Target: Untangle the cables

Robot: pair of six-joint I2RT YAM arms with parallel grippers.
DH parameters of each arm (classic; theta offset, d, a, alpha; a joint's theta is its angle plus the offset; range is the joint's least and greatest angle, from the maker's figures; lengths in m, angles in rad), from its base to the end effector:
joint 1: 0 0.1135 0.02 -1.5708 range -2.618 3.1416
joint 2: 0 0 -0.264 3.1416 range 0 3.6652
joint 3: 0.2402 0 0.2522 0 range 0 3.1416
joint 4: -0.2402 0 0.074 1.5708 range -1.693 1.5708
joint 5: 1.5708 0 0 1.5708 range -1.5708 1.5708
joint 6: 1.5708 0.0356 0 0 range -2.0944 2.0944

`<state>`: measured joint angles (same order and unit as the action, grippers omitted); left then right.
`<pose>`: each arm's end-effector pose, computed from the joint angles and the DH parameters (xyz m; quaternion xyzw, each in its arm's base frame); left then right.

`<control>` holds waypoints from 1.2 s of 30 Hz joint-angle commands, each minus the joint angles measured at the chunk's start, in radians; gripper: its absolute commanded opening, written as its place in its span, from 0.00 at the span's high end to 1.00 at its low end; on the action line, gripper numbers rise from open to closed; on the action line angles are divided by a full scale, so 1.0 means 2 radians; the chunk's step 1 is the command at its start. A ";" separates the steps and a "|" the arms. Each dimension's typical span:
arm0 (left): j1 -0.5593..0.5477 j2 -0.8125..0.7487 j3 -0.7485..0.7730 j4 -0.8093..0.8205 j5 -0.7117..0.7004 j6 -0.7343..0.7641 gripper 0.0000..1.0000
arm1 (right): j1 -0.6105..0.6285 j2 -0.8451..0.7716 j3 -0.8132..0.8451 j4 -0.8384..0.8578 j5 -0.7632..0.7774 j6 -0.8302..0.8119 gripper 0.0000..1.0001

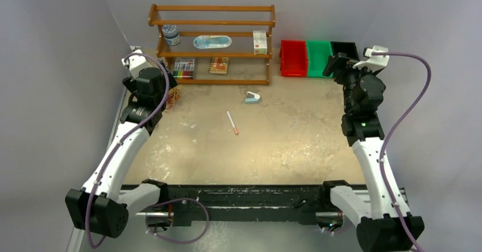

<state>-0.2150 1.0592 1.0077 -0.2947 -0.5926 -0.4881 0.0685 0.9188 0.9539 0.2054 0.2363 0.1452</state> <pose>0.2347 -0.0309 0.3559 -0.2728 0.7525 0.0350 0.5984 0.2081 0.0059 0.4178 0.1162 0.6089 0.0110 0.7846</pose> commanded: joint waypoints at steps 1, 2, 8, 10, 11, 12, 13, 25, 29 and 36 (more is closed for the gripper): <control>-0.006 0.028 0.047 -0.002 0.011 0.005 0.11 | -0.020 0.016 0.042 -0.003 -0.036 0.035 0.02; -0.006 0.035 0.054 -0.004 0.006 0.002 0.10 | -0.023 0.019 0.044 -0.004 -0.040 0.039 0.02; -0.009 0.062 0.085 -0.027 -0.020 -0.023 0.07 | -0.033 0.026 0.049 -0.003 -0.058 0.057 0.01; -0.009 0.063 0.087 -0.025 -0.022 -0.030 0.07 | -0.034 0.026 0.050 -0.003 -0.061 0.060 0.01; -0.009 0.063 0.088 -0.024 -0.017 -0.028 0.06 | -0.034 0.026 0.050 -0.003 -0.064 0.061 0.01; -0.009 0.064 0.090 -0.025 -0.008 -0.023 0.06 | -0.035 0.026 0.051 -0.004 -0.068 0.063 0.01; -0.009 0.069 0.101 -0.033 -0.001 -0.013 0.06 | -0.035 0.026 0.052 -0.004 -0.074 0.064 0.01; -0.007 0.086 0.092 -0.028 0.046 0.018 0.01 | -0.036 0.016 0.051 -0.050 -0.115 0.052 0.01; 0.052 0.173 0.144 -0.093 0.087 0.001 0.00 | -0.037 0.016 0.037 -0.067 -0.128 0.052 0.01; 0.087 0.238 0.129 -0.038 0.093 0.018 0.00 | -0.037 0.011 -0.007 -0.078 -0.176 0.062 0.01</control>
<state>-0.0490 1.4994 1.2453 -0.4183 -0.4068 -0.4850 -0.0010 0.9653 0.9833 0.0586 -0.0357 0.2527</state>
